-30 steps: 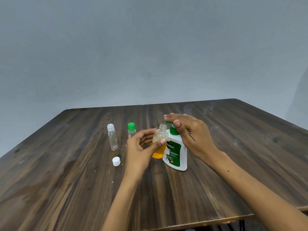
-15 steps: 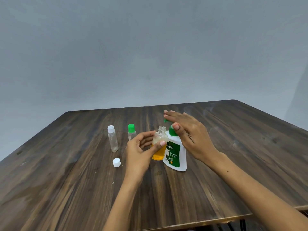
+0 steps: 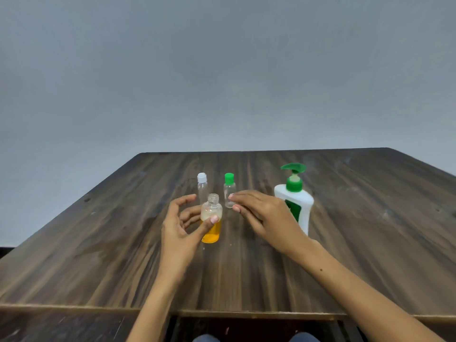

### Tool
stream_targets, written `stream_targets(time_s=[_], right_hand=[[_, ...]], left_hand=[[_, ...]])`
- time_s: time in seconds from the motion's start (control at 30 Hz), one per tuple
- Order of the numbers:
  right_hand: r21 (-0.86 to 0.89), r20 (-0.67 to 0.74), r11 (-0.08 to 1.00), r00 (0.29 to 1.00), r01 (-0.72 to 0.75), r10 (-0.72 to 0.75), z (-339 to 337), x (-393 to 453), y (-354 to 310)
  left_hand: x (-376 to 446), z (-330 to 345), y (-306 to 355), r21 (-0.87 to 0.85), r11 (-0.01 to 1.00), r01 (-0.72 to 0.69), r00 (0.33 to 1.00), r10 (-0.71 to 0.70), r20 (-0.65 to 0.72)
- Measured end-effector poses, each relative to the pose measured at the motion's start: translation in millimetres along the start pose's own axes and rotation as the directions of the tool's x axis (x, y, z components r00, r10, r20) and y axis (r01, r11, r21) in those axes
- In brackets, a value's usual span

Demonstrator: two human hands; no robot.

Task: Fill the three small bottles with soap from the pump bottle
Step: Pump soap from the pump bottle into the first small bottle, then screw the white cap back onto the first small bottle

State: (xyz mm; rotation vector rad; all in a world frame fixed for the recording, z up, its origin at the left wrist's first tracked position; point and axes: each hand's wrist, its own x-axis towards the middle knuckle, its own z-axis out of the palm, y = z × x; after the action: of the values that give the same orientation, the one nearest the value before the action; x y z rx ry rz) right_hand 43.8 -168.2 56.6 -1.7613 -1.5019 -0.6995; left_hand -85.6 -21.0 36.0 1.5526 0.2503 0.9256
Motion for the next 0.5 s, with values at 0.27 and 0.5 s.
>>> stream_targets(time_s=[0.27,0.5], right_hand=[[-0.057,0.408,0.976,0.887,-0.211,0.216,74,14,10],[-0.146,0.540,0.982,0.822,-0.120,0.181,96,22,10]], left_hand=[[-15,-50,-11,0.047,0.999,0.027,0.996,-0.023,-0.086],[-19,-56,-17,0.050,0.998,0.030,0.995,-0.026,-0.092]])
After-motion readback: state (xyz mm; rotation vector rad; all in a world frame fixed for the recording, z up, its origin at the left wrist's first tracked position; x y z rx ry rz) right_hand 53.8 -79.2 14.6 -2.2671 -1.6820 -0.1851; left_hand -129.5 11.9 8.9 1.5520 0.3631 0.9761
